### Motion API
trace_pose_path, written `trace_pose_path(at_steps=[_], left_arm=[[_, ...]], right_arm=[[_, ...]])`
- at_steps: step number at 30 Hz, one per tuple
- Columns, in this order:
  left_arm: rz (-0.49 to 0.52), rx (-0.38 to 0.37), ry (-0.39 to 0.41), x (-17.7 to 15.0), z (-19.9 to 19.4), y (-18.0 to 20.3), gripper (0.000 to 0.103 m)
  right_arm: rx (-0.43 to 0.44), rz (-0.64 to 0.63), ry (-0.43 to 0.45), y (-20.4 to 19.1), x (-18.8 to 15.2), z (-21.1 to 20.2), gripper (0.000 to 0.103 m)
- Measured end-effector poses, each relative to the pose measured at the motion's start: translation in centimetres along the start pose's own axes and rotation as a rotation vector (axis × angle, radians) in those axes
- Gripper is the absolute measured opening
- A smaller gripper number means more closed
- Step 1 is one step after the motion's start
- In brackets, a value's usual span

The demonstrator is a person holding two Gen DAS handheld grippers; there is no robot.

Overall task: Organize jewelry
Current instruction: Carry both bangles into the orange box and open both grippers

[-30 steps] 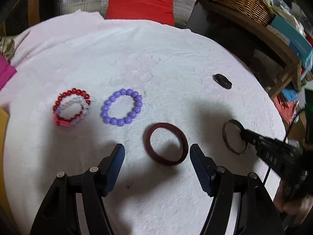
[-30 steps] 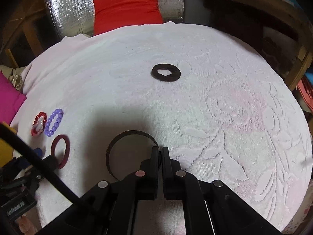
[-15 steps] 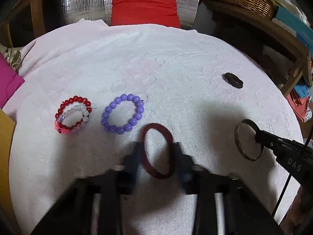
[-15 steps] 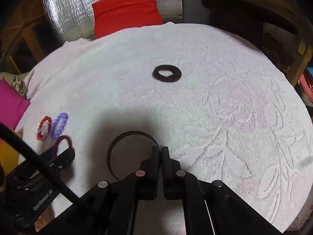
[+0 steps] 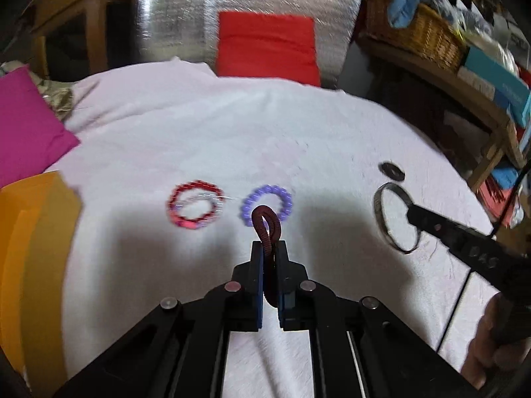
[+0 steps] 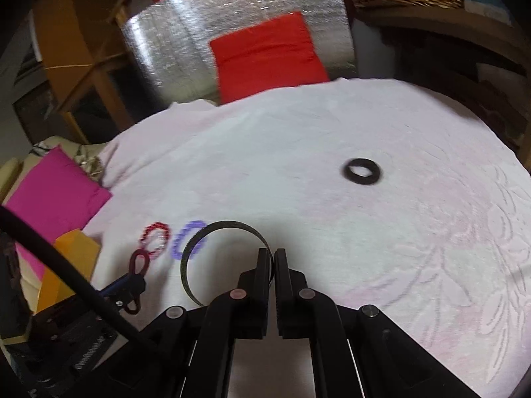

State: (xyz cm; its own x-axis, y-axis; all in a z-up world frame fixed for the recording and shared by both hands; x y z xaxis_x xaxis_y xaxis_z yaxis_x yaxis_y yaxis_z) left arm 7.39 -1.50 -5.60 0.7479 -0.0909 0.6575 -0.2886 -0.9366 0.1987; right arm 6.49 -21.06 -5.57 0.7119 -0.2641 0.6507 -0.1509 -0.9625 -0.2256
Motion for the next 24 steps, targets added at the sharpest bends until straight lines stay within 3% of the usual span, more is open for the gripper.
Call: trace_pose_path(at_steps=[10,14,19,24], left_arm=[[-0.165,0.057,0.169,-0.4,-9.2,-6.1,0.006],[-0.281,0.104,0.227,-1.5,-12.6,-10.6,0.006],[-0.398,0.18,0.252,-2.5,-14.2,-16.5,0.006],[-0.506,0.257,0.216,-4.5,-13.9,-21.9,0.006]], right_arm=[[0.085,-0.084,0.054,-7.0,-1.1,0.0,0.004],[0.135,-0.14,0.066,-10.9,-2.7,-0.6,0.004],[0.182,-0.252,0.062,-17.1,-4.1,-0.9,0.004],[0.219,-0.326,0.047,-23.6,-3.8,-0.5,0.004]])
Point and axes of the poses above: each gripper's, at about its wrist camera, not at the fingertips, and z roughly the way its jaws point, y to its right, x to its top, the point moved 3 cm from there along z, roughly the way its jaws point, and after that the axes turned 2 degrees about -x, right-handed, at the moved point
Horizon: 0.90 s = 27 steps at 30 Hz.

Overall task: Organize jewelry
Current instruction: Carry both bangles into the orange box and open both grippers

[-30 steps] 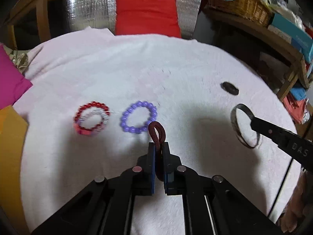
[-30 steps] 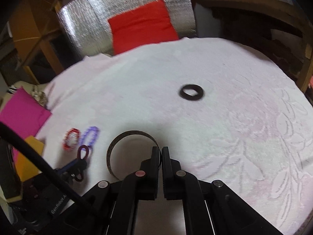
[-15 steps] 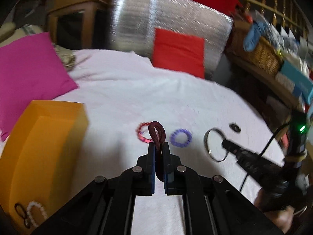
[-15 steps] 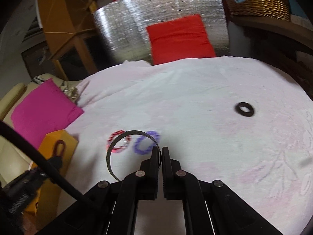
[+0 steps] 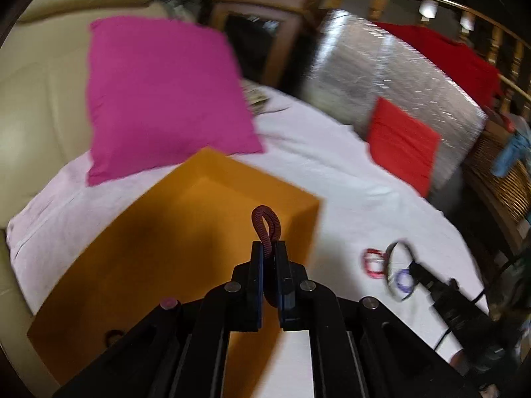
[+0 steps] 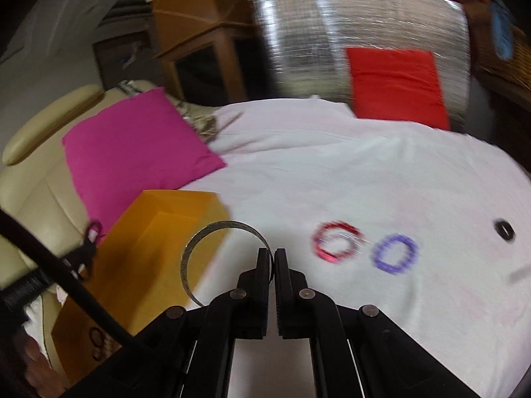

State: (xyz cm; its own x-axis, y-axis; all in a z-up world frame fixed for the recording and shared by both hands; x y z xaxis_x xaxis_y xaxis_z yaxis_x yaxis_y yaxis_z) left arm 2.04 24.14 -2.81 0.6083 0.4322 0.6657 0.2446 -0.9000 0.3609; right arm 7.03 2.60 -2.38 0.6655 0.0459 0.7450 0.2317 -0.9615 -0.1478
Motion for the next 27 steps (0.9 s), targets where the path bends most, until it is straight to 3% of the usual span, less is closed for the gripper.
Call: trace_pose_path(at_steps=[8,13,18,27], left_arm=[[-0.115,0.103,-0.077,-0.5,2.8,-7.0,0.006],[-0.155,0.106,-0.087,-0.7,2.9,-8.9,0.006],[-0.167,0.097,-0.091,-0.4,3.4,-9.2,0.006],[-0.194,0.155,-0.102,-0.5,3.6,-10.5,0.006]], right_arm=[[0.056,-0.082,-0.096,-8.8,3.0,5.0,0.004],[0.066,-0.106,-0.169,-12.7,3.3,8.4,0.004],[0.046,-0.109,-0.209,-14.1,2.6,10.4,0.004],[0.013,-0.068,-0.257,-13.8,1.6,12.4,0.009]])
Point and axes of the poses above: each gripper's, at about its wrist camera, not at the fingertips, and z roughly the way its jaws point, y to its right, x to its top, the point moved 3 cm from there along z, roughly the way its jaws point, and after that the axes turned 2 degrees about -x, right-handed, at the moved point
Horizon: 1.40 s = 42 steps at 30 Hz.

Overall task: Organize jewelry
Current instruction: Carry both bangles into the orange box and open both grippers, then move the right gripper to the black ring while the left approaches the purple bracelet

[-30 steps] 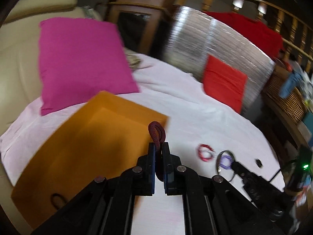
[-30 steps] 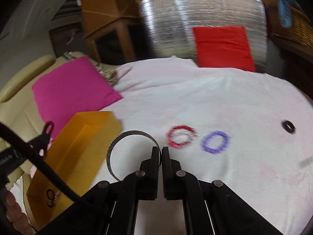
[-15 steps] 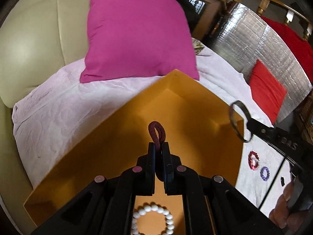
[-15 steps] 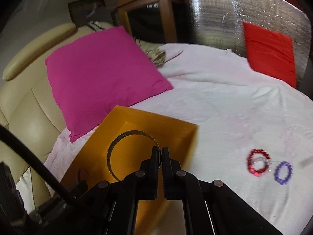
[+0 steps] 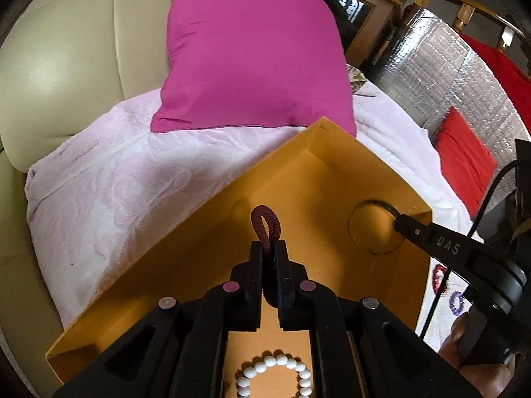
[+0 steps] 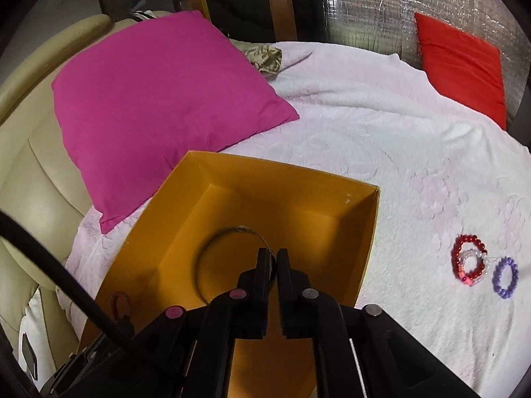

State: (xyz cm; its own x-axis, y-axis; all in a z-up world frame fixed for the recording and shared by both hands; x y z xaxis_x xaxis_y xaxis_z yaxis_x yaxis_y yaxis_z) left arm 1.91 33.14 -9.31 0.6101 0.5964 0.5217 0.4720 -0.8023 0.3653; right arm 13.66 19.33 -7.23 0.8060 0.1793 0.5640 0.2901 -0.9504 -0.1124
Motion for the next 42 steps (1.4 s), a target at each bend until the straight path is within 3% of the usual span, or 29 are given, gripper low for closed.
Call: trace_pose_path(at_steps=[2,5,10,14,20,26,36,42], left_arm=[[0.01,0.03,0.001,0.0,0.2,0.1,0.009],[0.008,0.062,-0.002,-0.1,0.3,0.1,0.039],[0.038,0.116,0.065,0.2,-0.6,0.8,0.058],[0.094,0.157,0.148,0.4,-1.8,2.2,0.066],[0.221,0.19,0.276,0.1,-3.6,6.2,0.074],[0.394,0.199,0.375,-1.6,-4.9,11.7,0.083],[0.611,0.112,0.393,-6.8,-4.6,20.5,0.088],[0.695,0.065,0.333,-9.7,-3.2,23.9,0.089]], right_arm=[[0.005,0.01,-0.006,0.2,0.0,0.2,0.01],[0.013,0.022,-0.014,0.5,-0.1,0.0,0.012],[0.055,0.059,0.028,1.8,0.2,-1.9,0.014],[0.054,0.079,0.084,3.8,0.4,-4.3,0.014],[0.004,0.139,0.134,10.0,0.2,-7.6,0.016],[-0.091,0.233,0.199,18.7,-1.3,-11.4,0.035],[-0.193,0.516,0.287,34.0,-6.8,-15.7,0.035],[-0.229,0.658,0.283,41.3,-11.2,-16.1,0.035]])
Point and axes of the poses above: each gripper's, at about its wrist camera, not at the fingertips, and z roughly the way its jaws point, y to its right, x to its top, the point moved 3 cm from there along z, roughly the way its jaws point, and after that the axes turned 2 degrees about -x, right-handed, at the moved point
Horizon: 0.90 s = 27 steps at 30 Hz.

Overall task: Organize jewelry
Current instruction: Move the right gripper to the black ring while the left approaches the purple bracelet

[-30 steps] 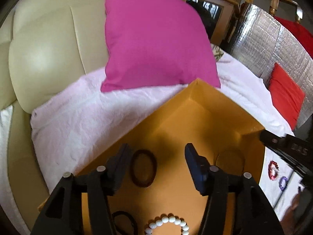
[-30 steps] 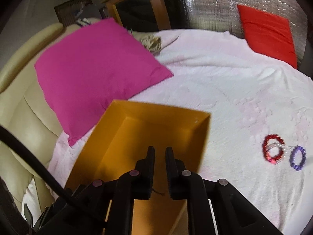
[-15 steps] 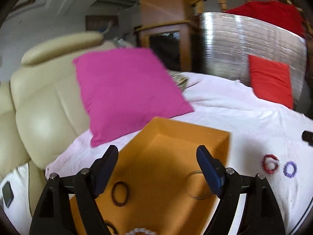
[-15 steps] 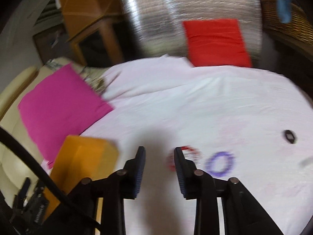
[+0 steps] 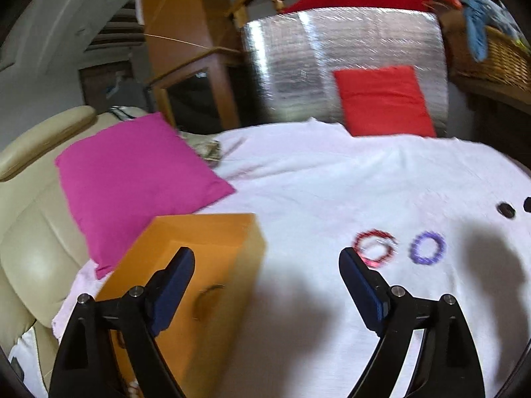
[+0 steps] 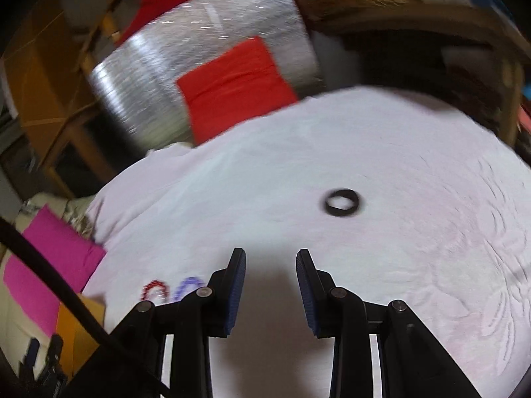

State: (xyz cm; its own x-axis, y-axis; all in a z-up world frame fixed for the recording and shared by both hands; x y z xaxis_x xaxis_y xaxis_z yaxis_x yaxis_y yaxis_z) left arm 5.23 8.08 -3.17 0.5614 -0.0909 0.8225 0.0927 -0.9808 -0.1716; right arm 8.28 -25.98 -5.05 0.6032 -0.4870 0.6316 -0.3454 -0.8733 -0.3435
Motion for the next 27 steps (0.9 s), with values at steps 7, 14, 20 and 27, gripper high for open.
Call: trace_pose_path(at_steps=[7,14,20,27], left_arm=[[0.022,-0.08,-0.057,-0.2,1.0,4.2,0.089],[0.019,-0.243,-0.147,-0.9,1.9,9.0,0.089],[-0.002,-0.362,-0.189,-0.5,3.4,11.9,0.089],[-0.008,-0.457,-0.234,-0.2,6.4,13.4,0.087]], right_arm=[[-0.001,0.08,-0.043,5.1,2.5,0.4,0.035],[-0.027,0.078,-0.063,8.4,3.4,0.6,0.035],[-0.009,0.055,-0.069,9.6,4.3,2.5,0.035],[-0.014,0.02,-0.094,8.7,5.6,6.8,0.035]])
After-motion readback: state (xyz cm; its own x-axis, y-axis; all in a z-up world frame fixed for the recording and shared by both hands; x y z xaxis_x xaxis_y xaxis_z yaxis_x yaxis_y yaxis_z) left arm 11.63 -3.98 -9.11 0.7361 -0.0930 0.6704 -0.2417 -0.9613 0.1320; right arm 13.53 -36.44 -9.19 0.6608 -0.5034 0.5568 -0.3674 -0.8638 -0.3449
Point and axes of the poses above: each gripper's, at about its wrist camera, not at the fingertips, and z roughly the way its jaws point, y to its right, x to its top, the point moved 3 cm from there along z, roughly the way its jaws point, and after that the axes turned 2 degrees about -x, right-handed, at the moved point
